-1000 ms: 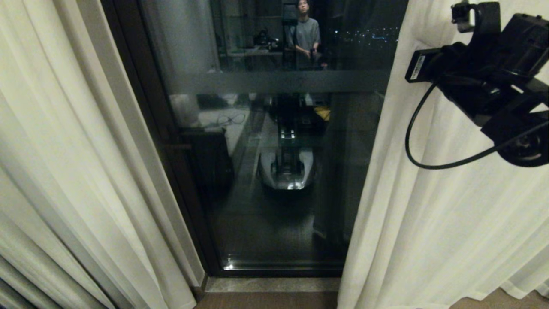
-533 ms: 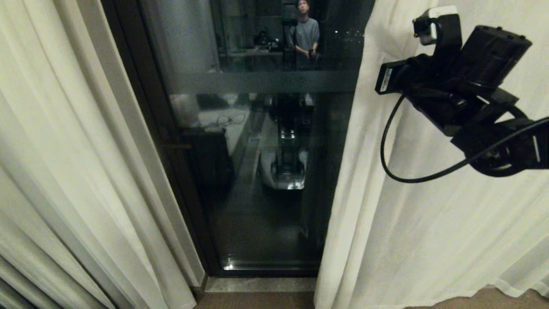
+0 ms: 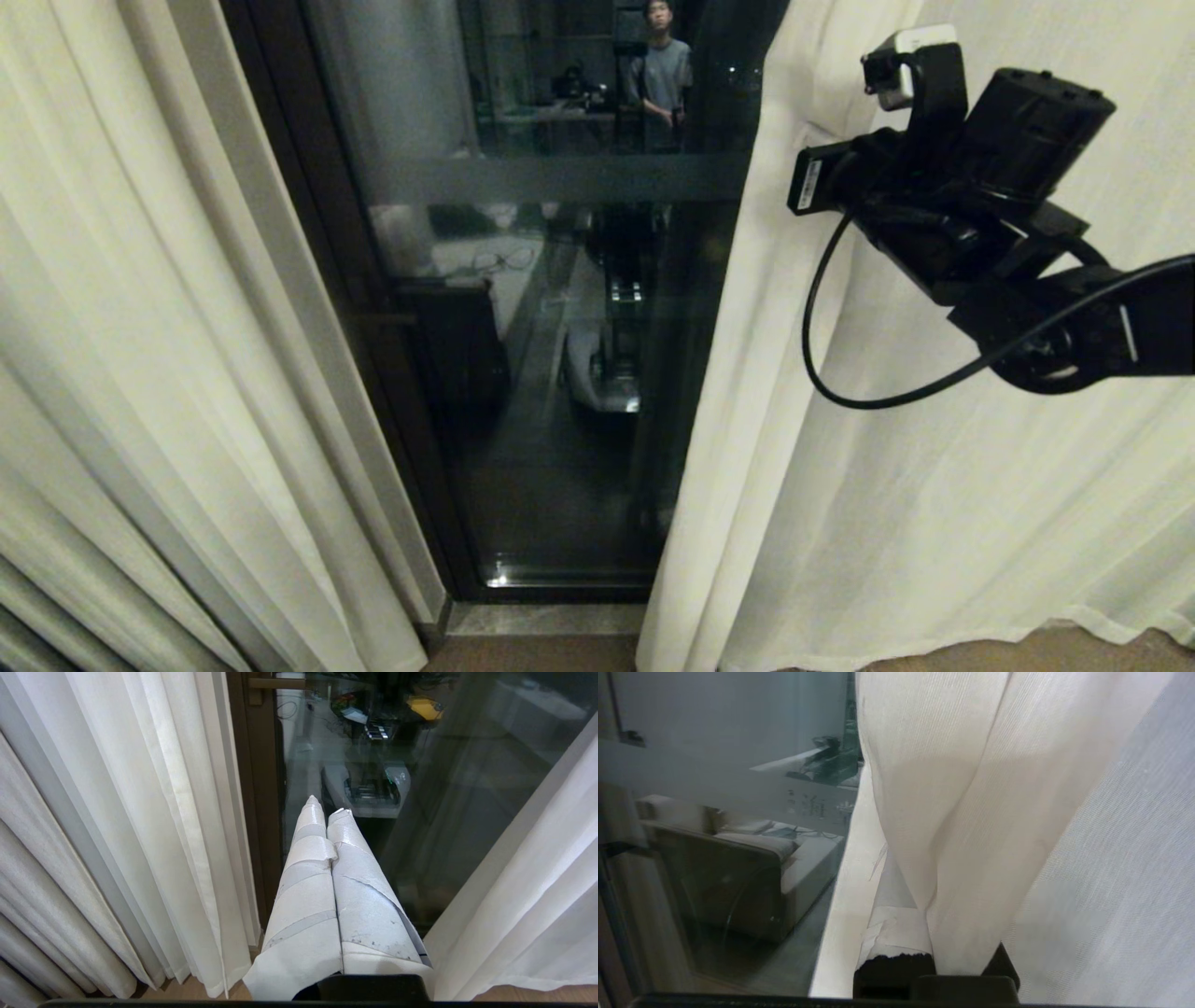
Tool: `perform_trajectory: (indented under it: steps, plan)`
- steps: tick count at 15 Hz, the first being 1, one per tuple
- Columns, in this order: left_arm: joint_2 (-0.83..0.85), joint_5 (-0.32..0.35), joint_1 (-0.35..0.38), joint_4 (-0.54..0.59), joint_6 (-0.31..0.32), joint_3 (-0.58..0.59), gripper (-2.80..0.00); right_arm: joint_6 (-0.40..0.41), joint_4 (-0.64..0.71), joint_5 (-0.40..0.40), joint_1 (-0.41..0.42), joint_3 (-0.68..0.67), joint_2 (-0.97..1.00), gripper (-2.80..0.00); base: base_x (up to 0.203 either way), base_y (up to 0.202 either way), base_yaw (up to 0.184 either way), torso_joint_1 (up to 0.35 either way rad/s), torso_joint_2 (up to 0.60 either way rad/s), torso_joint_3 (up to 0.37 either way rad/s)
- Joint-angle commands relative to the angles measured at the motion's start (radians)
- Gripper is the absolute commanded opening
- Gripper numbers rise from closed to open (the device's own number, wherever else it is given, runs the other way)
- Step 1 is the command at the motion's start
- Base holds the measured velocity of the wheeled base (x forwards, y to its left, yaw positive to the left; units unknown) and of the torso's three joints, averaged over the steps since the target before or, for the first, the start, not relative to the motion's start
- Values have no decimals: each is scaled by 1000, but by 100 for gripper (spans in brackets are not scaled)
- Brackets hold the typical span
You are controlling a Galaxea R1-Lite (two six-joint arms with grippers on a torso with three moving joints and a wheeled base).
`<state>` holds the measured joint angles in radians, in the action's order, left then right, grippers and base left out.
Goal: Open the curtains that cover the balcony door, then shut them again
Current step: Close the inner curtains on both sides
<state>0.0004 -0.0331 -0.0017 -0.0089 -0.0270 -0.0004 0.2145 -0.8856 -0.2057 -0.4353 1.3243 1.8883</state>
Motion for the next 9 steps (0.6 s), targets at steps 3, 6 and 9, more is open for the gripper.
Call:
perform_trajectory:
  steps: [3, 6, 9]
  plan:
    - [0, -1, 0, 0, -1, -1, -280, 3, -3, -9, 1, 0, -4, -280, 0, 0, 0, 0, 0, 0]
    - [0, -1, 0, 0, -1, 0, -280, 0, -7, -50, 25, 3, -3, -280, 0, 0, 0, 0, 0, 0]
    - [0, -1, 0, 0, -1, 0, -280, 0, -4, -50, 67, 51, 20, -280, 0, 0, 0, 0, 0, 0]
